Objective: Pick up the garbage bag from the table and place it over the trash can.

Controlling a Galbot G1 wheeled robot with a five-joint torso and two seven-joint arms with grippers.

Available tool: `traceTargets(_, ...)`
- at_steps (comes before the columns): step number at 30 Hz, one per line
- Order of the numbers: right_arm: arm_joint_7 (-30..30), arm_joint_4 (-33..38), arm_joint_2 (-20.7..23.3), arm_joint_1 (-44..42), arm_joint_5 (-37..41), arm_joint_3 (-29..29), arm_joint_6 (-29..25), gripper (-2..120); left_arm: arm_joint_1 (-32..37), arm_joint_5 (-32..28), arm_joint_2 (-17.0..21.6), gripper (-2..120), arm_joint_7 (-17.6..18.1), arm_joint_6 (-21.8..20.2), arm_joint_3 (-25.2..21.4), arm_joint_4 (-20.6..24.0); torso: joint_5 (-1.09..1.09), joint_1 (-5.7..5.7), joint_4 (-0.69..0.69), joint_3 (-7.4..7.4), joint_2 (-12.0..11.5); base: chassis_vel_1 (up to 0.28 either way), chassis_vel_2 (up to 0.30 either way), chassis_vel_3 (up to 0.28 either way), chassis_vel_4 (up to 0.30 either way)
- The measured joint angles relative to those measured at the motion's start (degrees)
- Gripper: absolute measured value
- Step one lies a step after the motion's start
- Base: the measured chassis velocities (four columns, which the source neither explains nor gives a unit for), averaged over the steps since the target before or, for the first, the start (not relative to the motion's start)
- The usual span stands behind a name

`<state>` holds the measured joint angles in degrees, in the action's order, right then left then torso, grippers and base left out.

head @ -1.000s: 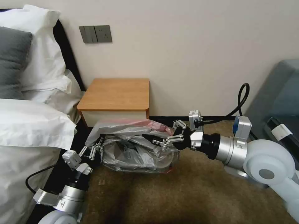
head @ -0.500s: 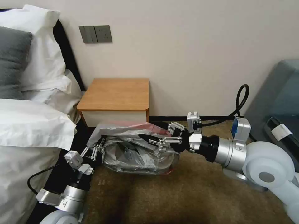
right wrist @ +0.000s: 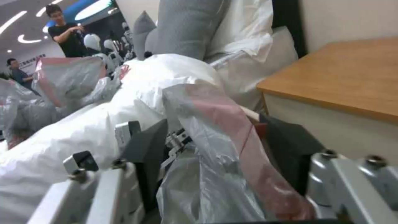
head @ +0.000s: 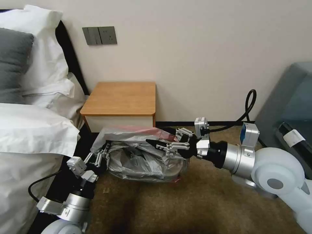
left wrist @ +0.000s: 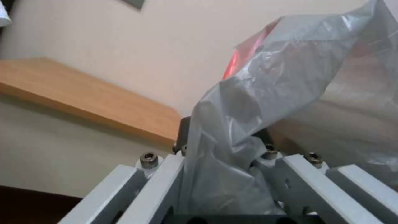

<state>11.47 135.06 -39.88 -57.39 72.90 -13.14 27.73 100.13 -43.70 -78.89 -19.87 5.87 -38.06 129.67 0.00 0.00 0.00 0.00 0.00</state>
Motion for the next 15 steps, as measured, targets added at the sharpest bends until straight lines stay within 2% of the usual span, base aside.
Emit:
traceTargets(1, -0.3, 0.0, -0.1, 0.0, 0.0, 0.1, 0.0, 52, 0.0, 0.1, 0.0, 10, 0.0, 0.0, 0.1, 0.0, 0.00, 0.00, 0.00, 0.00, 0.0, 0.000, 0.000, 0.000, 0.000)
traceTargets(4, -1.1, 0.1, -0.2, 0.0, 0.1, 0.2, 0.0, 42, 0.0, 0.1, -0.1, 10, 0.0, 0.0, 0.3, 0.0, 0.00, 0.00, 0.00, 0.00, 0.0, 0.000, 0.000, 0.000, 0.000)
traceTargets(5, -1.1, 0.1, -0.2, 0.0, 0.1, 0.2, 0.0, 42, 0.0, 0.1, -0.1, 10, 0.0, 0.0, 0.3, 0.0, 0.00, 0.00, 0.00, 0.00, 0.0, 0.000, 0.000, 0.000, 0.000)
traceTargets(10, -2.0, 0.1, -0.5, 0.2, 0.0, 0.4, 0.1, 17, 0.1, 0.1, -0.1, 10, 0.0, 0.0, 0.3, 0.3, 0.00, 0.00, 0.00, 0.00, 0.0, 0.000, 0.000, 0.000, 0.000)
traceTargets(11, -2.0, 0.1, -0.5, 0.2, 0.0, 0.4, 0.1, 17, 0.1, 0.1, -0.1, 10, 0.0, 0.0, 0.3, 0.3, 0.00, 0.00, 0.00, 0.00, 0.0, 0.000, 0.000, 0.000, 0.000)
traceTargets(14, -2.2, 0.0, -0.5, 0.3, 0.1, 0.3, 0.1, 2, 0.1, 0.1, -0.1, 10, -0.1, 0.0, 0.3, 0.5, 0.00, 0.00, 0.00, 0.00, 0.0, 0.000, 0.000, 0.000, 0.000)
traceTargets(15, -2.2, 0.0, -0.5, 0.3, 0.1, 0.3, 0.1, 2, 0.1, 0.1, -0.1, 10, -0.1, 0.0, 0.3, 0.5, 0.00, 0.00, 0.00, 0.00, 0.0, 0.000, 0.000, 0.000, 0.000)
